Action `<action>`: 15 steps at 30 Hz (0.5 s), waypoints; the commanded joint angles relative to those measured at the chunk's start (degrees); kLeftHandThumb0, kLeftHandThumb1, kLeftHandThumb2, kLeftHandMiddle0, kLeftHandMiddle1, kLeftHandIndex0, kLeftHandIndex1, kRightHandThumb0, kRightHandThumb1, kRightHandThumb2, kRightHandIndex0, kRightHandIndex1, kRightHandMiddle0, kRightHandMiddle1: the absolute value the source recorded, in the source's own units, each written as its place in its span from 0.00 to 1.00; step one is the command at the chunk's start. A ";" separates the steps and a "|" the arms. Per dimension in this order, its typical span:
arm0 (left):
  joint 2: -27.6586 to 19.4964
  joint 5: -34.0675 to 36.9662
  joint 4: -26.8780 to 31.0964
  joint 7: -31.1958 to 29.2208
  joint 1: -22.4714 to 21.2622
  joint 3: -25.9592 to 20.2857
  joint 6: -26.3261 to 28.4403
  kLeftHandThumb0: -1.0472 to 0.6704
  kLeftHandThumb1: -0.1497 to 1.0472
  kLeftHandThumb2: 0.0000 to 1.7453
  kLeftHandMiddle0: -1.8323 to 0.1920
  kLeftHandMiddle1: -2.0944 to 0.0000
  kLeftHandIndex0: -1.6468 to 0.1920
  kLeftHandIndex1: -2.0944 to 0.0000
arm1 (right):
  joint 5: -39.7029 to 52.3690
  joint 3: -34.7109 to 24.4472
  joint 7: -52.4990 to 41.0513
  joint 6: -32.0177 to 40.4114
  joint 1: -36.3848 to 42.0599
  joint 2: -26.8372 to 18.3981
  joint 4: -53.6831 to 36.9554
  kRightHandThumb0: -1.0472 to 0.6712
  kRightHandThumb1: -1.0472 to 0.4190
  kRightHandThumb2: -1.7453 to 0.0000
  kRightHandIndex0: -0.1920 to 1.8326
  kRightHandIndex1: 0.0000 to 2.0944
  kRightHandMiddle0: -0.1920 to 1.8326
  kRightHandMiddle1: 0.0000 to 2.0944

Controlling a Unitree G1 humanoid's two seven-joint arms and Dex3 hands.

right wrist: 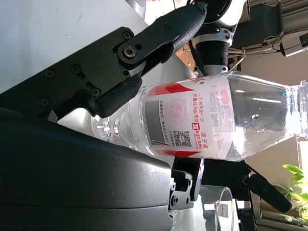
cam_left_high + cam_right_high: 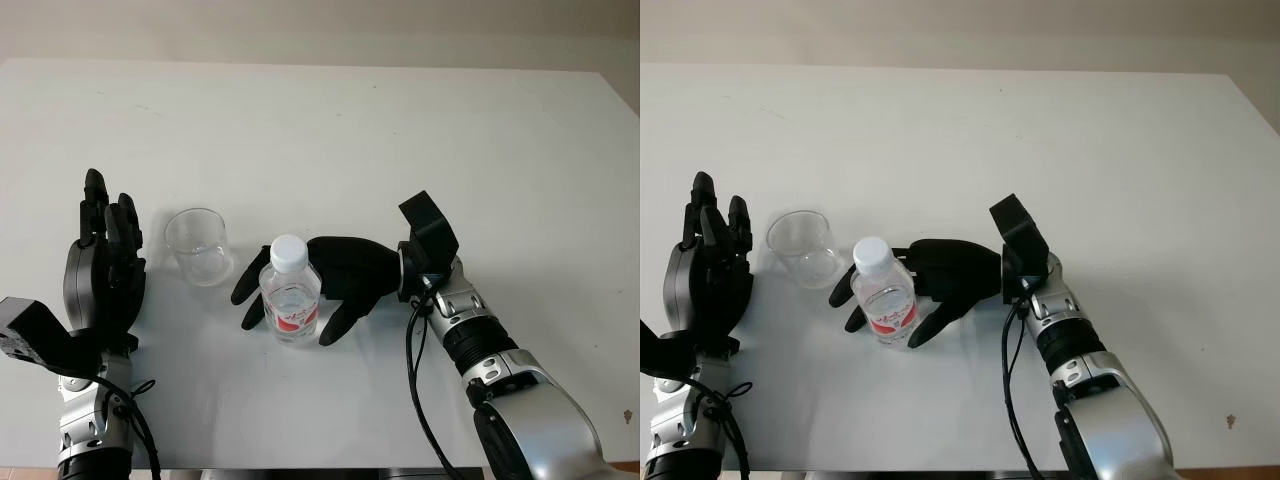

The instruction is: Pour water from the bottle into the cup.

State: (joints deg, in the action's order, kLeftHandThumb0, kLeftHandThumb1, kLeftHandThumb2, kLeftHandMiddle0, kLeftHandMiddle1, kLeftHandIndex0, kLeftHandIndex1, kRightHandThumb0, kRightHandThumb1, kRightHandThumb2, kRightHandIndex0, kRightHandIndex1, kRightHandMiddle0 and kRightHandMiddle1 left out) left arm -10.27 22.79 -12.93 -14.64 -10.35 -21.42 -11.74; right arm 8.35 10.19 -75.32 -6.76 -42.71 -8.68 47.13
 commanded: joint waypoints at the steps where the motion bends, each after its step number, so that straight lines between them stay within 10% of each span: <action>1: 0.18 -0.08 -0.72 0.04 0.53 -0.05 -0.21 0.17 1.00 0.30 0.98 0.97 0.99 0.97 | -1.02 1.14 -0.42 -0.03 2.23 -0.02 0.19 0.17 0.23 0.97 0.18 0.53 0.11 0.58; 15: 0.10 -0.30 -0.42 0.35 0.78 0.03 -0.20 0.17 1.00 0.29 0.98 0.97 0.99 0.97 | 1.11 1.14 -0.74 4.08 3.96 3.06 -2.55 0.30 0.22 0.97 0.20 0.64 0.11 0.69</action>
State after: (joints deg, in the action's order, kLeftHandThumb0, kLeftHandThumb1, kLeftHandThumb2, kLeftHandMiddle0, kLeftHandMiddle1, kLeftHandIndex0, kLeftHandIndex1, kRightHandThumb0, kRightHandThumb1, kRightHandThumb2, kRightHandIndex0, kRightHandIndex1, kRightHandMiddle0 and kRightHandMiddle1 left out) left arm -10.28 22.75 -12.93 -14.28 -10.39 -21.43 -11.75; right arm 9.72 10.53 -76.14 -3.72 -40.40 -5.63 44.90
